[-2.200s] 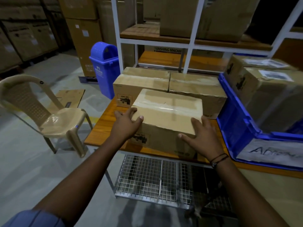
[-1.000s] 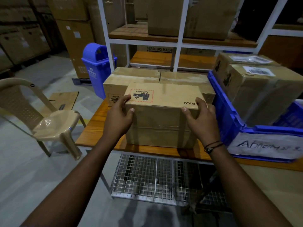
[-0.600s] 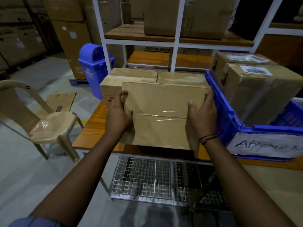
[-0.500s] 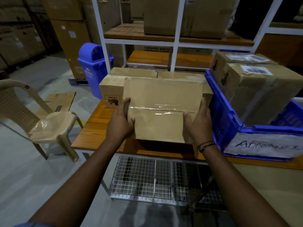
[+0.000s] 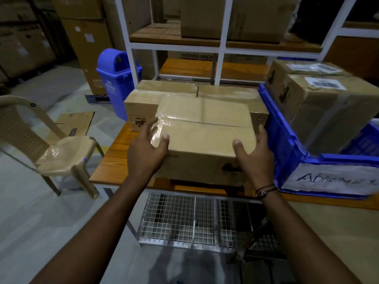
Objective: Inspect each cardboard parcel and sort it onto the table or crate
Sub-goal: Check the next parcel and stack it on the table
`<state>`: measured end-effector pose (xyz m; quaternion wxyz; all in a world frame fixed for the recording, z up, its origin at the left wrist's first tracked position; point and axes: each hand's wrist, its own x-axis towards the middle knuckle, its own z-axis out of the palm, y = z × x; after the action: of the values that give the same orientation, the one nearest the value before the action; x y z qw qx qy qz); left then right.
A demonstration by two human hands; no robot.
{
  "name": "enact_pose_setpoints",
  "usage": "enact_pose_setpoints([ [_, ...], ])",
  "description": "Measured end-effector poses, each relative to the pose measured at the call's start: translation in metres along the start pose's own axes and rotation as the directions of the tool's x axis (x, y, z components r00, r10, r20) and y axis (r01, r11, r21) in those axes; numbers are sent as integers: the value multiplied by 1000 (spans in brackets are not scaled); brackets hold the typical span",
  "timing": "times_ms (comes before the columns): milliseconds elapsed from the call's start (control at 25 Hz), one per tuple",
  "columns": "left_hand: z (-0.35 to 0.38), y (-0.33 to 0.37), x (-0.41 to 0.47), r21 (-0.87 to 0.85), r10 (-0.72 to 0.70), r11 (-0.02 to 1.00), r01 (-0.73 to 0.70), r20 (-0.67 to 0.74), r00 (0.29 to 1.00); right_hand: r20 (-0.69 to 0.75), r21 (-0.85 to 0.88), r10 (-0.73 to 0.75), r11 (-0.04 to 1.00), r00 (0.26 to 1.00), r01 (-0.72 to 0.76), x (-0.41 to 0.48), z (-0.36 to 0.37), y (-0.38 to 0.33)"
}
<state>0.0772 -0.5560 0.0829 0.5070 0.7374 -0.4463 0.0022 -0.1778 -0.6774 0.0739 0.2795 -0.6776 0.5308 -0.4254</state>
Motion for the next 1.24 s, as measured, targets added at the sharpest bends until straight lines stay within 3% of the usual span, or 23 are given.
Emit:
enact_pose_setpoints([
  [200,-17,22,16,-109,5,994,-11,-50,999,-195,95,-88,990,977,108,16,-16,-25],
  [360,-13,21,21,-168,-39,985,36,-12,999,-166,46,-99,993,981,108,33,-16,-23],
  [520,-5,14,21,-146,-41,989,30,-75,996,-226,16,-147,988,963,154,43,-15,-20],
  [720,-1,4,16,-172,-29,984,35,38,999,-237,-54,-159,987,958,151,37,-4,-4],
  [800,-3,3,12,-201,-51,977,67,80,996,-176,-109,-102,990,979,84,32,-3,1],
  [920,-5,6,9,-205,-66,975,83,92,994,-49,-128,111,985,993,-117,35,-9,-2],
  [1000,-6,9,10,-186,-62,979,79,97,993,1,-110,155,982,988,-154,37,-14,-11],
  [1120,-10,16,10,-130,-9,991,18,67,998,-5,-64,28,998,1000,-28,31,-21,-17],
  [1240,-16,22,12,-180,59,981,-68,-55,997,-122,-1,-119,993,985,120,27,-22,-22],
])
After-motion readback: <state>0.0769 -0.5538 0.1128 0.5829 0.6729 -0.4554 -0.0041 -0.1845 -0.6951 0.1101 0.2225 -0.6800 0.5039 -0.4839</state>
